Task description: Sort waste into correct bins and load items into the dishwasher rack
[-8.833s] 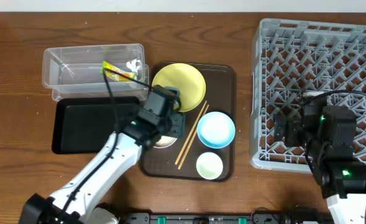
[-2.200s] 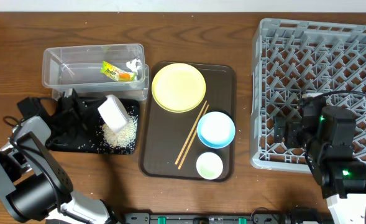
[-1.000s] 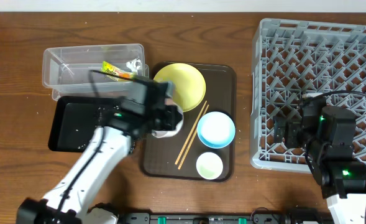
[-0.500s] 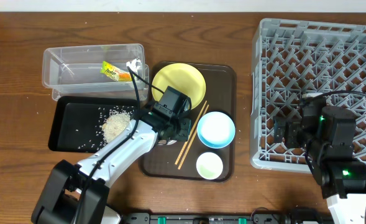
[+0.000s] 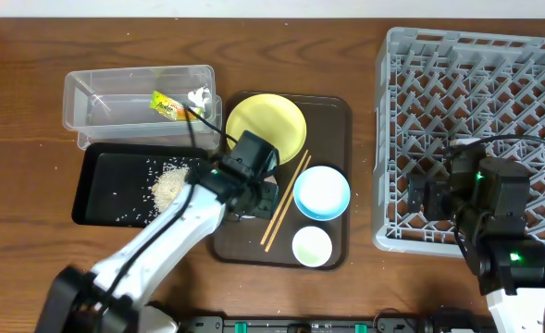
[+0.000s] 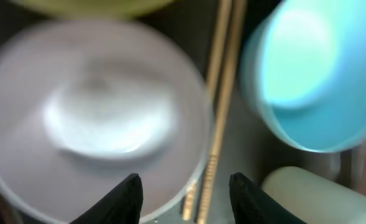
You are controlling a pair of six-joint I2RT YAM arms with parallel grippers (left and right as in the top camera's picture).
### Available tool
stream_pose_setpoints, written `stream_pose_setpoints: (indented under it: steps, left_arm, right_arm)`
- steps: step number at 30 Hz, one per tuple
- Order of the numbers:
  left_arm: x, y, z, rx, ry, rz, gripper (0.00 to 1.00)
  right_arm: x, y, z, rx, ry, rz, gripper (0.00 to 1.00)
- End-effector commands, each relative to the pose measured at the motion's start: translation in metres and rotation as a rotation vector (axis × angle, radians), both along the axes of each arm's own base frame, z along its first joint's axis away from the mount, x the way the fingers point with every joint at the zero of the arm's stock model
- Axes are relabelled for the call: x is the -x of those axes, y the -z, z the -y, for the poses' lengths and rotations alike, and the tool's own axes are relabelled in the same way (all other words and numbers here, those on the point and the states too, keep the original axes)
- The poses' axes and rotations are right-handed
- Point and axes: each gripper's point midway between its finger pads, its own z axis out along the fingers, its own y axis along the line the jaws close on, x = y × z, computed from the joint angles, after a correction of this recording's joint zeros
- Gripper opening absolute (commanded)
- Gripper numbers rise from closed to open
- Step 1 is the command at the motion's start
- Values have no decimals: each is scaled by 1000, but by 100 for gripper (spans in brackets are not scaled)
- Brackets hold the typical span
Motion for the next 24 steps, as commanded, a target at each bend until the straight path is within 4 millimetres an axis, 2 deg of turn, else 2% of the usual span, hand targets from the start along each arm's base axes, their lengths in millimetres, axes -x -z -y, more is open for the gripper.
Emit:
stream_pose_setpoints:
  steps: [1,4,7,13,18,21,23,24]
  left_arm:
    - [-2,-34,9,40,45,97,48]
    - [11,-37,19,41,92,94,48]
    - [28,-27,30,22,154,60,48]
    - [59,0,50,-34,270,-17,48]
    - [72,28,55,-94,305,-92,47]
    - [73,39,54,-114,283,-128,32]
    - [72,38,55,-110,283,-121,18]
    - [70,37,57,-101,283,-112,8]
  right_arm:
    - [-2,-9,-3,-16,-3,21,99]
    - [-2,-9,-3,-16,-3,20,99]
    - [-2,-9,-3,-16,-3,20,99]
    - [-2,-9,-3,-16,-3,20,99]
    - [-1,-8,-3,-16,-3,20,99]
    - [-1,-8,-3,-16,-3,19,99]
    - [-1,-8,-3,-16,-3,20,99]
    - [-1,-8,-3,-16,-3,19,99]
